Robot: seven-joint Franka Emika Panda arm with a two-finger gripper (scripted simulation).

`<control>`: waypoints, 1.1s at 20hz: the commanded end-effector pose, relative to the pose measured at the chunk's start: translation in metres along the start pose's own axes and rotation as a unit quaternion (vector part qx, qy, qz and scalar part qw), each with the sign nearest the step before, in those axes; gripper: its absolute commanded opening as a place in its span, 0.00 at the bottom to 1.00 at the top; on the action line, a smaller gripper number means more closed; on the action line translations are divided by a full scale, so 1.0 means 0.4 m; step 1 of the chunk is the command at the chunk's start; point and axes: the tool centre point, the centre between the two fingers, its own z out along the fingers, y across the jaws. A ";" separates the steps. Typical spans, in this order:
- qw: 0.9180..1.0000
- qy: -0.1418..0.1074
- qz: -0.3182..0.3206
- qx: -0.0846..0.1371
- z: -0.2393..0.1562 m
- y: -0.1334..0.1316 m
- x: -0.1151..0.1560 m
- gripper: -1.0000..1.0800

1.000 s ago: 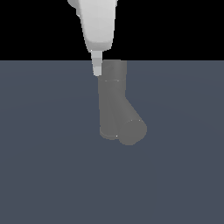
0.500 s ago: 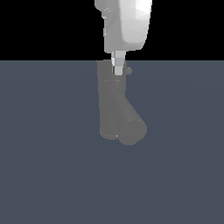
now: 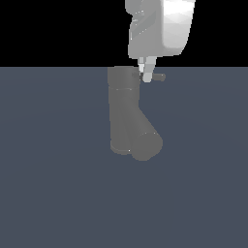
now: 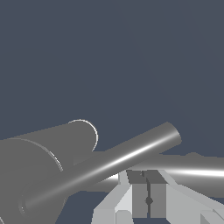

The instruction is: Turn on the faucet by rotating a designated handle.

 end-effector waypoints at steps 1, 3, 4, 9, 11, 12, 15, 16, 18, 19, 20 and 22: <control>1.000 0.000 0.001 0.000 0.000 -0.007 0.011 0.00; 1.000 0.000 0.003 0.000 0.000 -0.017 0.024 0.00; 1.000 0.000 0.003 0.000 0.000 -0.022 0.031 0.00; 1.000 0.000 0.006 0.000 0.000 -0.045 0.063 0.00; 1.000 0.000 0.008 0.000 0.000 -0.054 0.075 0.00; 1.000 0.000 0.008 0.000 0.000 -0.059 0.081 0.00; 1.000 0.000 0.010 0.001 0.000 -0.072 0.099 0.00; 1.000 0.000 0.010 0.001 0.000 -0.077 0.105 0.00; 1.000 0.000 0.012 0.001 0.000 -0.085 0.117 0.00; 1.000 0.000 0.012 0.001 0.000 -0.090 0.123 0.00; 1.000 0.000 0.013 0.001 0.000 -0.094 0.129 0.00; 1.000 0.000 0.014 0.001 0.000 -0.102 0.141 0.00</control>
